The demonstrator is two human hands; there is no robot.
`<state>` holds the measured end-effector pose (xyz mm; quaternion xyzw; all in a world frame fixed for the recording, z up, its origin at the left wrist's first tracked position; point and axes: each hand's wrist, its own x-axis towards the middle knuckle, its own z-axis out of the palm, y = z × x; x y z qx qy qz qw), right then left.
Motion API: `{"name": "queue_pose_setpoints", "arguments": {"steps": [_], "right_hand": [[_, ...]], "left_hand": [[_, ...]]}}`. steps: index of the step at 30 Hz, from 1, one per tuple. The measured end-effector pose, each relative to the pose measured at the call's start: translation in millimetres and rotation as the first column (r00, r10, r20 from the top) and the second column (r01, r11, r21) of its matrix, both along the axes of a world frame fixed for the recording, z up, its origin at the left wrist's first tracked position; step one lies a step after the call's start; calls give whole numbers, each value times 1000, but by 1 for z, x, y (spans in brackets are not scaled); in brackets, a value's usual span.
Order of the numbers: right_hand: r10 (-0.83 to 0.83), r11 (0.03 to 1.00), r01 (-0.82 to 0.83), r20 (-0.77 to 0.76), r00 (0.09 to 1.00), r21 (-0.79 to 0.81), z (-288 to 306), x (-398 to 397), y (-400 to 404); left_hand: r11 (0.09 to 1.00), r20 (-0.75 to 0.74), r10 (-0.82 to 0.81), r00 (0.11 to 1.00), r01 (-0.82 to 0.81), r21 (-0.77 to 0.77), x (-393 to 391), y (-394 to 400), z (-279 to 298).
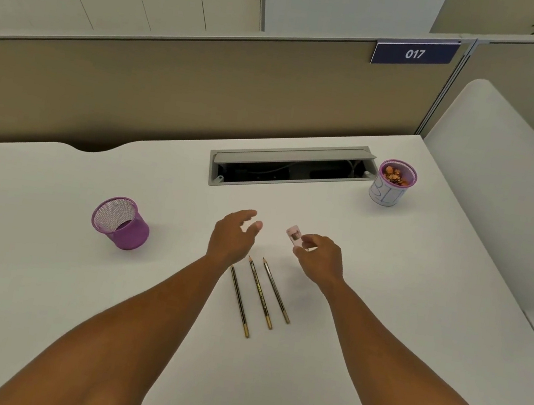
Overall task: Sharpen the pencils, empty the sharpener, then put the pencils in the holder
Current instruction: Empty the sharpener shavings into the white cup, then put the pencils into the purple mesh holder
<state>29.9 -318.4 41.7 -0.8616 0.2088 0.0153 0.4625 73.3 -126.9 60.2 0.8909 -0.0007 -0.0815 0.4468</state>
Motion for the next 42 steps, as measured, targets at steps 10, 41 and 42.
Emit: {"name": "queue_pose_setpoints", "arguments": {"steps": [10,41,42], "right_hand": [[-17,993,3,-114,993,-122,-35,-6,-4],[192,941,-175,29,981,-291,-46,-20,45],[198,939,-192,-6,980,-286,-47,-19,49]], "left_hand": [[917,-9,35,999,-28,399,-23,64,-56],[833,-18,90,996,-66,550,-49,100,-108],[832,-11,89,996,-68,550,-49,100,-109]]}}
